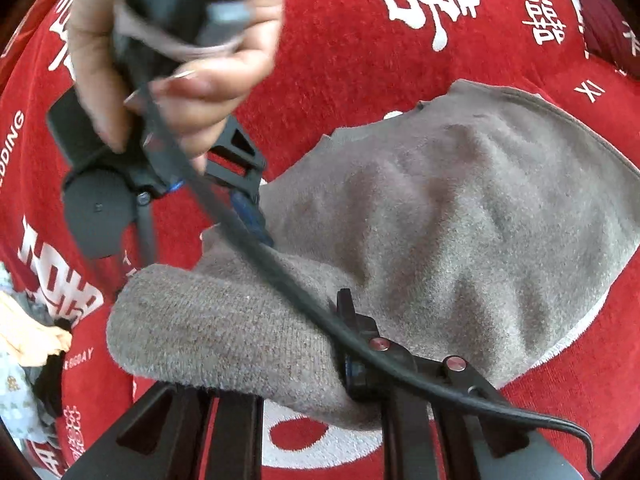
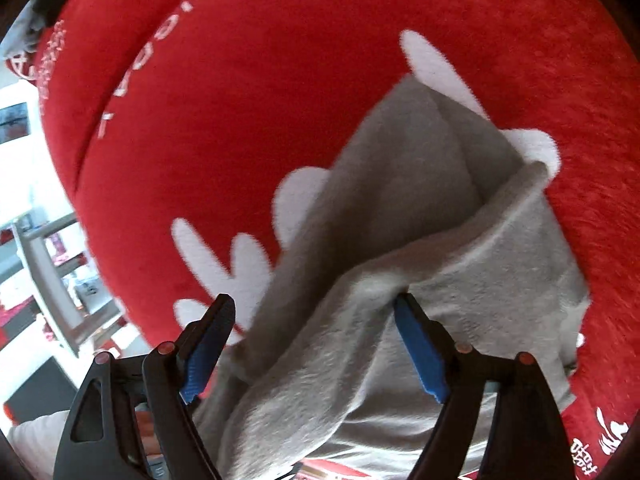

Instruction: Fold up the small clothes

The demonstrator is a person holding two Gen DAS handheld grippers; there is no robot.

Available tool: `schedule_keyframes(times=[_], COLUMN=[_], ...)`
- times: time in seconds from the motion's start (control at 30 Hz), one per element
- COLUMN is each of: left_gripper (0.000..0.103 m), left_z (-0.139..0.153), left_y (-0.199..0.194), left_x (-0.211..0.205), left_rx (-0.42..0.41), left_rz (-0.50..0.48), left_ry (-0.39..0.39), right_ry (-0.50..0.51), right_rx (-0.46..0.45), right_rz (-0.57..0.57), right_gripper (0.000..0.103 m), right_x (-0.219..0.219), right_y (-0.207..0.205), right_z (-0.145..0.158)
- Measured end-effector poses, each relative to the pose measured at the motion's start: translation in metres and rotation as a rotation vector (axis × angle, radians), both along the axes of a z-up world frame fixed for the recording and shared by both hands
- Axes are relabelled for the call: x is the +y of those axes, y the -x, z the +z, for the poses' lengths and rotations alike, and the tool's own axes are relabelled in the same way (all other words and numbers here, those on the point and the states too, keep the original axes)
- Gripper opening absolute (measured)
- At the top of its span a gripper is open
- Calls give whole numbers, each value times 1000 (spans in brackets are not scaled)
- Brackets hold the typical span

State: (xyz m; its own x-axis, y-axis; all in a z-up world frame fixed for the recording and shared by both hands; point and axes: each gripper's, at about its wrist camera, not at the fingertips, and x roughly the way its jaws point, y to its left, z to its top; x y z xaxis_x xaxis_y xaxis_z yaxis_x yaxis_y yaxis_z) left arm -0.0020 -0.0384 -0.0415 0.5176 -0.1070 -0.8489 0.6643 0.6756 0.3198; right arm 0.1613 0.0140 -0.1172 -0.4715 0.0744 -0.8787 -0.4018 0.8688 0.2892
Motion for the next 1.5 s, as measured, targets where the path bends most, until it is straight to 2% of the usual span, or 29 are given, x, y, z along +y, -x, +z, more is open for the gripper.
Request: schedule_keyframes(times=[0.03,0.1,0.23,0.43,0.57,0.67,0.8,0.97,1.03,1.13,1.27,1.37,1.4,1.47,1.5], left_gripper=[16,16,16,16,16,16,16,16,16,16,16,17,17,17,17], left_z=[2,8,30,75,100,106,97,59,42,27,30,41,46,53,56], left_y=[1,0,2,18,35,51,78,111,124,136,138,141,141,136,130], left_x=[1,1,-10,-46,-81,-119,-158,-186,-189,-184,-173,-162,-158,-145,-138], left_rx=[1,-9,-30,-93,-120,-122,-82,0,39,76,98,124,140,176,202], left_rz=[-1,-9,-49,-181,-297,-405,-528,-634,-659,-672,-655,-617,-600,-554,-512], left_ry=[2,12,42,90,128,149,152,103,74,40,17,27,31,41,49], right_ry=[-4,-80,-243,-432,-510,-539,-554,-490,-428,-415,-438,-409,-399,-393,-401], right_rx=[-19,-35,-93,-172,-251,-305,-343,-293,-240,-194,-201,-190,-192,-195,-198], right_rz=[-23,-132,-295,-547,-692,-787,-944,-1140,-1191,-1235,-1289,-1278,-1277,-1300,-1319], right_gripper=[26,24,23,23,23,23,22,22,22,22,22,23,24,37,55], right_x=[-8,-33,-88,-179,-246,-301,-367,-421,-431,-435,-438,-441,-431,-432,-430], right_y=[-2,-6,-1,17,49,80,127,193,216,240,252,257,252,266,273], right_z=[3,14,47,103,133,142,129,61,24,-6,-10,0,8,20,25])
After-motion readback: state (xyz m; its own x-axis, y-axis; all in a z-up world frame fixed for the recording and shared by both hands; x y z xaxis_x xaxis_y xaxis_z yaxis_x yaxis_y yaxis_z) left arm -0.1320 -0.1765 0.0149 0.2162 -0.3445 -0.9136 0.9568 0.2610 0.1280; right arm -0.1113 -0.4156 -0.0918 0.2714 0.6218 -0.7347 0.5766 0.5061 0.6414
